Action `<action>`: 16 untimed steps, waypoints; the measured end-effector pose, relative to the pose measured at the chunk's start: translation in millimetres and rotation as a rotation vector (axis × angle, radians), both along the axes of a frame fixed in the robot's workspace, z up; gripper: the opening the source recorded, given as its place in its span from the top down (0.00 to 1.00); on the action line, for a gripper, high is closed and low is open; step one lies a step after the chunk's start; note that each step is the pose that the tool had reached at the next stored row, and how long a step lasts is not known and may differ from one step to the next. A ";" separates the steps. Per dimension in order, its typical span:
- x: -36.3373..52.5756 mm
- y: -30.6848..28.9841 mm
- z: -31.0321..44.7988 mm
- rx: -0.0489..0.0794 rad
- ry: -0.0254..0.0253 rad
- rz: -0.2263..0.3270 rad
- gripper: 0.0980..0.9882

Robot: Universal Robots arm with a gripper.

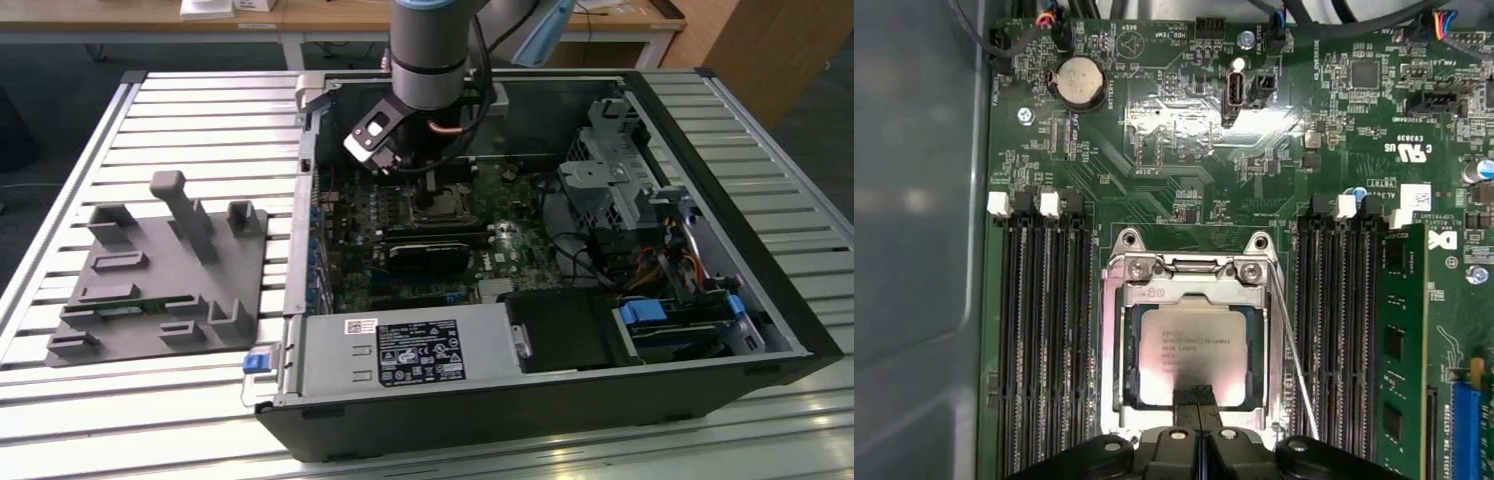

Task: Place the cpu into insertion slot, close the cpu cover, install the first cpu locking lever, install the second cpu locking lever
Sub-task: 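Close the cpu cover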

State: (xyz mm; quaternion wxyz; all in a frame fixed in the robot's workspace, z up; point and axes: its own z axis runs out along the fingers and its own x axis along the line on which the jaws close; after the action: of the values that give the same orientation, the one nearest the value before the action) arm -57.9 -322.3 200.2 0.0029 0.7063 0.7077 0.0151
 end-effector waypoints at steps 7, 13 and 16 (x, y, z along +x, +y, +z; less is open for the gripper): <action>5.1 -0.1 -3.4 0.000 -0.0001 0.000 0.99; 7.5 0.1 2.9 0.001 -0.0006 0.000 0.99; 9.6 0.0 7.1 0.000 0.0001 0.000 0.99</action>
State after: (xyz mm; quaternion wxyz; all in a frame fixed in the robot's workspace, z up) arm -48.3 -322.2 207.3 0.0028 0.7063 0.7077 0.0152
